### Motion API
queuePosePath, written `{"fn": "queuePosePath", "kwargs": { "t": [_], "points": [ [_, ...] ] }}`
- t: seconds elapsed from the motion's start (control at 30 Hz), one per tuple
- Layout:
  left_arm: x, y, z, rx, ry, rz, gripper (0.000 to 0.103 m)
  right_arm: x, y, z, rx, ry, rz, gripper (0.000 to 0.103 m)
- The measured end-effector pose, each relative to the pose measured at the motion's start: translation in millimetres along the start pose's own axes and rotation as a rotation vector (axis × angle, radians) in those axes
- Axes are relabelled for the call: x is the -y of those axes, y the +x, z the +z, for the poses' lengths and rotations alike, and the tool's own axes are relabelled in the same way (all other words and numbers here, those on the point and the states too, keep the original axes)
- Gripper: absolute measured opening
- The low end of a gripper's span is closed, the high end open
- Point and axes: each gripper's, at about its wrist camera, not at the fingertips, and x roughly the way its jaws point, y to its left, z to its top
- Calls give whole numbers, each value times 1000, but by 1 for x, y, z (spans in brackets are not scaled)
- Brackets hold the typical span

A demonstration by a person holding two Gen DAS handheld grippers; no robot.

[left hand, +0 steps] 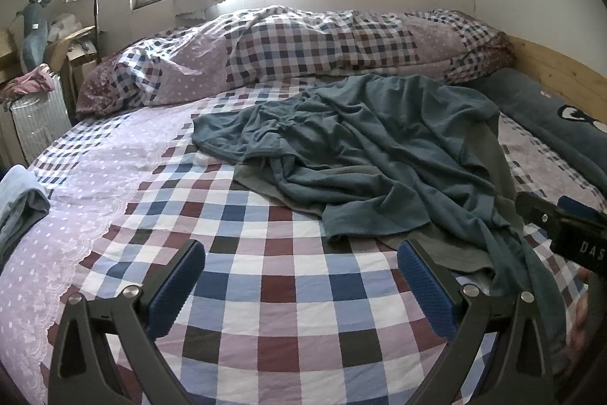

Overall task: Fold clothes
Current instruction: 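Move both grippers toward the crumpled teal cloth on the bed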

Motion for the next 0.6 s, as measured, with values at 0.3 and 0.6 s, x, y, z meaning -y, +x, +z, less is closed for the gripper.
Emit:
{"fn": "queuePosePath", "kwargs": {
  "t": [0.3, 0.6],
  "points": [
    [-1, -1, 0, 4, 0, -12, 103, 6, 7, 3, -24, -17, 78, 88],
    [4, 3, 0, -4, 8, -31, 103, 14, 16, 1, -69, 29, 133, 84]
  ]
}}
